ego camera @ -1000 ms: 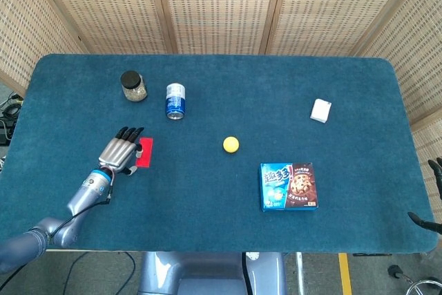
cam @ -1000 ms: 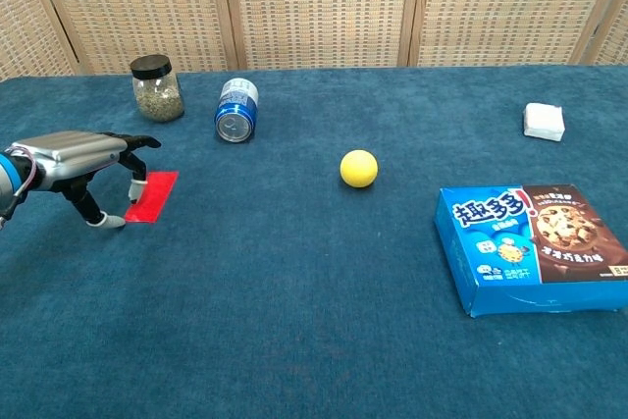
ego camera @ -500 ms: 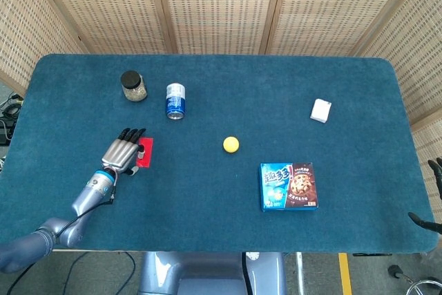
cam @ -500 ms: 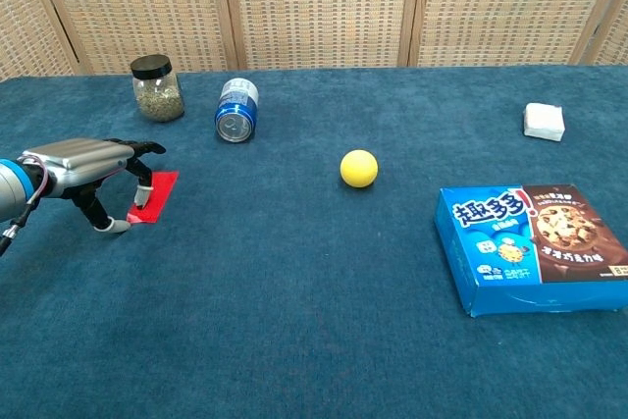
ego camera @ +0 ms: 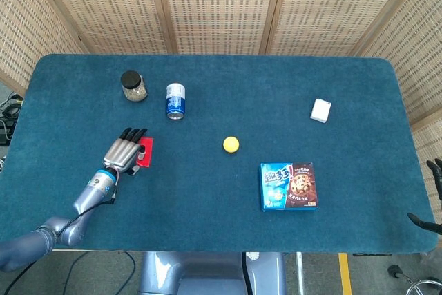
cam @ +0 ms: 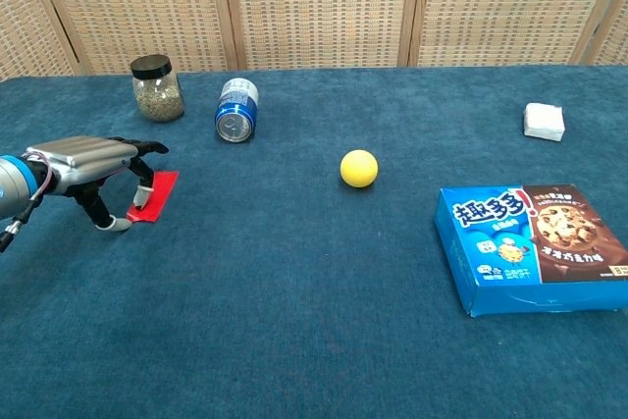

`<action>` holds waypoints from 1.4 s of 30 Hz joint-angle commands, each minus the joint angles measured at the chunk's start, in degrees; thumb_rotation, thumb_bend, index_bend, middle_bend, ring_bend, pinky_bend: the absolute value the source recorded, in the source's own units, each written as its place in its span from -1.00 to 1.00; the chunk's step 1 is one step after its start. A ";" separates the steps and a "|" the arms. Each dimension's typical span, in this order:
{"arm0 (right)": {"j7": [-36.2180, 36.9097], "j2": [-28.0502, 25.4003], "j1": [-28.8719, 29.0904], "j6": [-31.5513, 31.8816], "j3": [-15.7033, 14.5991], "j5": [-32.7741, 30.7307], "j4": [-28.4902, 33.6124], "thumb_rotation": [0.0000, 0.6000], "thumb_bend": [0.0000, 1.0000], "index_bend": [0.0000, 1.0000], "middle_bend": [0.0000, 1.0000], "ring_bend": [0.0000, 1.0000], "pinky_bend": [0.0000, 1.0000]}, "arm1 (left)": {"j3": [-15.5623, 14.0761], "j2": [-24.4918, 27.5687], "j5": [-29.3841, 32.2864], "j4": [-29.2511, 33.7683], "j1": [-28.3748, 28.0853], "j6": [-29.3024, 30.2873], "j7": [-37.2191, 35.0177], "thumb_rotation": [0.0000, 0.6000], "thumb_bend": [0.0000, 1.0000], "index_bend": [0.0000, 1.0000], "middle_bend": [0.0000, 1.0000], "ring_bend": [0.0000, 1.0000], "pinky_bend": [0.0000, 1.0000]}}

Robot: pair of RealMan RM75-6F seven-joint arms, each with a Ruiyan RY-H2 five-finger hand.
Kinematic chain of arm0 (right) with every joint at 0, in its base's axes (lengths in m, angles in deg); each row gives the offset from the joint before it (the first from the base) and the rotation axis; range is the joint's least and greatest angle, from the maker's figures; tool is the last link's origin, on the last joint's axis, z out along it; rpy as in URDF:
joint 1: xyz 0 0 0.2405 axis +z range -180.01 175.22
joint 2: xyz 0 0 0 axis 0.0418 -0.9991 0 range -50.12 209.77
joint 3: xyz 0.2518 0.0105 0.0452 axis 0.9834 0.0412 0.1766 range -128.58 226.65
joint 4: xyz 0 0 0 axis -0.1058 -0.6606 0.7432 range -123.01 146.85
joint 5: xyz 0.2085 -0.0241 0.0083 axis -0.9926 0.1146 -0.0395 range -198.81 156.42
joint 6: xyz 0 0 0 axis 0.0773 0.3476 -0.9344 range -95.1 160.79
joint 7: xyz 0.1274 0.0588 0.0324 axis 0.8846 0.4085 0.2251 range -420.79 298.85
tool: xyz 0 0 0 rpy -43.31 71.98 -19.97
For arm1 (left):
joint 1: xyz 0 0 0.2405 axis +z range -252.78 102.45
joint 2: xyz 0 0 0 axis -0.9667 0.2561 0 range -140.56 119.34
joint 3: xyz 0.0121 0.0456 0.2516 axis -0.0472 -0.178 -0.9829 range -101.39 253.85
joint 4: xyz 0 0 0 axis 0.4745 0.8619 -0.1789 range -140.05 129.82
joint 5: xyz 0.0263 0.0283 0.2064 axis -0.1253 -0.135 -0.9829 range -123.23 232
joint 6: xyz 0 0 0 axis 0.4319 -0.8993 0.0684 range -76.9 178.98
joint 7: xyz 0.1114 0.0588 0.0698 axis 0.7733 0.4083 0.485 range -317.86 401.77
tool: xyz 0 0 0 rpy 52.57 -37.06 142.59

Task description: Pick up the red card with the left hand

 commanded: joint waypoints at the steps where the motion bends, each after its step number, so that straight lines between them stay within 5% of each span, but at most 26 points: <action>1: 0.02 -0.03 0.02 -0.06 -0.04 0.04 0.04 1.00 -1.00 -1.00 -1.00 -1.00 -1.00 | 0.31 0.53 0.78 0.91 -0.13 -0.12 0.92 1.00 -0.08 0.11 -1.00 -1.00 -1.00; 26: 0.13 -0.07 0.14 -0.32 -0.30 0.35 0.20 1.00 -1.00 -1.00 -1.00 -1.00 -1.00 | 1.88 1.56 7.87 4.28 -1.33 -1.06 6.96 1.00 -0.12 0.30 -1.00 -1.00 -1.00; 39: 1.00 -0.41 0.06 -0.30 -0.09 -0.10 0.19 1.00 -1.00 -1.00 -1.00 -1.00 -1.00 | 13.82 -3.29 4.27 -6.17 -7.39 10.64 -4.35 1.00 -0.15 0.33 -1.00 -1.00 -1.00; 42: 1.20 -0.47 0.14 -0.39 -0.08 -0.01 0.11 1.00 -1.00 -1.00 -1.00 -1.00 -1.00 | 15.22 -0.97 2.08 -3.01 -7.72 13.45 -7.99 1.00 -0.15 0.33 -1.00 -1.00 -1.00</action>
